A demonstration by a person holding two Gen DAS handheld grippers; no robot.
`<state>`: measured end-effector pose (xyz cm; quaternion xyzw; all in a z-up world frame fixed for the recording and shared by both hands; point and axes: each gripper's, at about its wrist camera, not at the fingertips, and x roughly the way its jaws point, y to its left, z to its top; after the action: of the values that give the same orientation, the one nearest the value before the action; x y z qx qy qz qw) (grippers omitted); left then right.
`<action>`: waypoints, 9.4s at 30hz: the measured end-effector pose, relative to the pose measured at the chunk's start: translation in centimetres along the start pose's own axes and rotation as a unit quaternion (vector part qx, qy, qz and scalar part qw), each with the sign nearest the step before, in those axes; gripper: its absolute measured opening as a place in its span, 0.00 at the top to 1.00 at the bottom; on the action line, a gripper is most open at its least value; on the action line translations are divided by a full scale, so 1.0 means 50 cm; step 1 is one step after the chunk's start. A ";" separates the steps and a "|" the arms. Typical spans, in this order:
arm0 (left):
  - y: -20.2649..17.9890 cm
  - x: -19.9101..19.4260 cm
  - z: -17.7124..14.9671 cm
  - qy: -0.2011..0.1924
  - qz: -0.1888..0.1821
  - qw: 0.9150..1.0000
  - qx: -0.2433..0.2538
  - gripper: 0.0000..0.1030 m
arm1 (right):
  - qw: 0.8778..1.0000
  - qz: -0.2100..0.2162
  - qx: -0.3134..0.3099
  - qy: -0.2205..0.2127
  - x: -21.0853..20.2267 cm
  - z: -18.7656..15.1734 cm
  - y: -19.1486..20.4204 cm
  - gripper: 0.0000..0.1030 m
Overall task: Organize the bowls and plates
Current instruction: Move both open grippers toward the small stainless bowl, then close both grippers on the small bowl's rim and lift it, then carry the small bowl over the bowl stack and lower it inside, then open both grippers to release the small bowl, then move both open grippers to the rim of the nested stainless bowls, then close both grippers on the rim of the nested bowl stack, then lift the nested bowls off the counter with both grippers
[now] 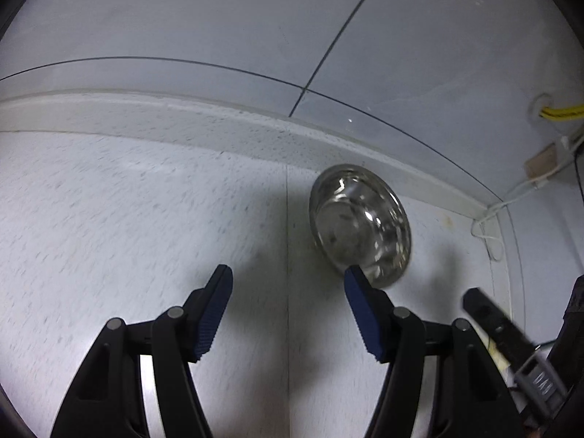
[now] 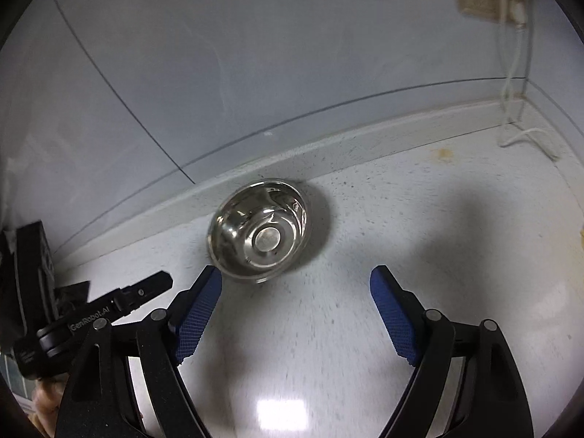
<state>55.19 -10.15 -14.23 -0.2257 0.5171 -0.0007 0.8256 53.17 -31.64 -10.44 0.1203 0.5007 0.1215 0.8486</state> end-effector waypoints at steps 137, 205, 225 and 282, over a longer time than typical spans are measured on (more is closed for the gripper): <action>-0.060 -0.242 -0.584 0.000 0.020 0.986 0.163 0.87 | 0.995 -0.100 0.008 0.009 -0.396 -0.585 -0.172 0.58; 0.052 -0.135 -0.540 0.173 -0.115 0.977 -0.050 0.98 | 0.996 -0.036 -0.003 0.081 -0.285 -0.581 -0.167 0.85; 0.017 -0.206 -0.525 0.097 -0.090 0.991 -0.010 0.73 | 0.996 -0.033 0.000 0.082 -0.287 -0.578 -0.174 0.85; -0.042 -0.189 -0.562 0.111 -0.112 0.985 0.067 0.94 | 0.997 -0.063 -0.012 0.053 -0.324 -0.566 -0.145 0.88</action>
<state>27.28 -20.26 -15.61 -0.2252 0.5760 -0.1527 0.7708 21.34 -41.44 -12.81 0.0714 0.5500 0.0798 0.8283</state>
